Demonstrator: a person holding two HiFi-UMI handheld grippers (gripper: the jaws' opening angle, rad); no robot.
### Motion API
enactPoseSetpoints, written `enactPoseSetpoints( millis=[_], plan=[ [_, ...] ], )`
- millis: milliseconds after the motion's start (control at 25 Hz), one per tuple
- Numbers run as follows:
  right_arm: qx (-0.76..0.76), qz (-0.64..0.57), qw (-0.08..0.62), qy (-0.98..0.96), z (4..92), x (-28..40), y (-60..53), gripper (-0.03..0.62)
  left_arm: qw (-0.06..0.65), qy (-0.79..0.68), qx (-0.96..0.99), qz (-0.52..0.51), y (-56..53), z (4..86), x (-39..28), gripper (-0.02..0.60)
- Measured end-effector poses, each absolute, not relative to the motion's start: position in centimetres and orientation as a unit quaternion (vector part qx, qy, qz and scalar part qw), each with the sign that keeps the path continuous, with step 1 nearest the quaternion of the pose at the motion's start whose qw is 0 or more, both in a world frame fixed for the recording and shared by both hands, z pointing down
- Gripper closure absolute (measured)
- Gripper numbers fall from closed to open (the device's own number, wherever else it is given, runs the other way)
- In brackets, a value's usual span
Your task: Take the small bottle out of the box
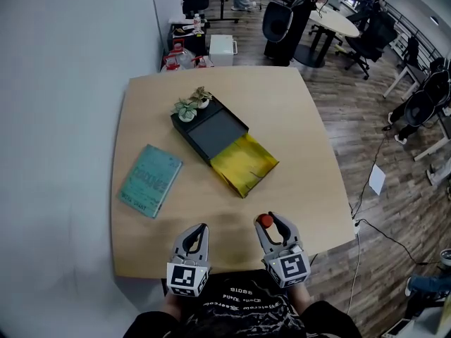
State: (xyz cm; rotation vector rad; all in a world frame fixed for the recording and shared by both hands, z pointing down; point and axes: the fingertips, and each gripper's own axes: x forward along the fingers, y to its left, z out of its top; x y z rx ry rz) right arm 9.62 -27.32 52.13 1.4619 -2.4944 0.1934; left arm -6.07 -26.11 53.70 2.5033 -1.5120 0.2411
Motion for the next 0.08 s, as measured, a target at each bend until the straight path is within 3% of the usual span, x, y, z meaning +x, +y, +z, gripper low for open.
enactPoseSetpoints(
  millis=[80],
  plan=[
    [0.5,0.065,0.124,-0.854,52.23,9.62,-27.41,0.437,0.094,-0.516,0.848,0.083,-26.41,52.9,-6.36,0.578]
  ],
)
